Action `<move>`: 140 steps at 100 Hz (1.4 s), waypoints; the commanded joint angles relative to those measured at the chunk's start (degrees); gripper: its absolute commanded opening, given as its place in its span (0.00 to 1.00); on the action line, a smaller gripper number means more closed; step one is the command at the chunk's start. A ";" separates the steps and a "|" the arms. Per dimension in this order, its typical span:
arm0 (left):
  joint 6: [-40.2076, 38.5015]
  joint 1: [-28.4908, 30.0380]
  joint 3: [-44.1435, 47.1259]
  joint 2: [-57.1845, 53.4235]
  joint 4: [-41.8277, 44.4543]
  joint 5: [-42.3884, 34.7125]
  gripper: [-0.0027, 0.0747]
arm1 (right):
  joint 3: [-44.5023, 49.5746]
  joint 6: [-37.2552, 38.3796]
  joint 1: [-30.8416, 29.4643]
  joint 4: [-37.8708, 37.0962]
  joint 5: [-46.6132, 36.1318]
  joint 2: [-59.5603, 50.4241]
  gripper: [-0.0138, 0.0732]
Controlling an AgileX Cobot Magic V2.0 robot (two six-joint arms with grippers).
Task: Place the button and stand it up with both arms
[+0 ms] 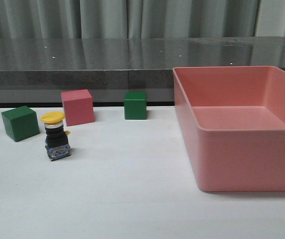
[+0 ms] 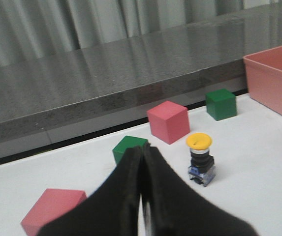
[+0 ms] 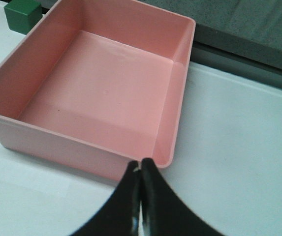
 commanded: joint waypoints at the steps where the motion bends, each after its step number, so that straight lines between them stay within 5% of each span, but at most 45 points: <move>1: -3.06 3.61 1.35 -1.47 0.32 -7.16 0.01 | -1.54 0.15 -0.21 -0.73 -4.41 0.26 0.09; 29: -3.21 11.60 8.89 -6.39 -0.61 -12.60 0.01 | -1.54 0.15 -0.20 -0.73 -4.26 0.26 0.09; 129: -3.21 11.60 9.81 -6.39 -0.93 -15.75 0.01 | -0.88 0.15 -0.20 -0.73 -4.21 0.11 0.09; 140: -3.21 11.60 9.81 -6.39 -0.93 -15.75 0.01 | 1.77 0.24 -0.20 -0.49 -9.46 -2.57 0.09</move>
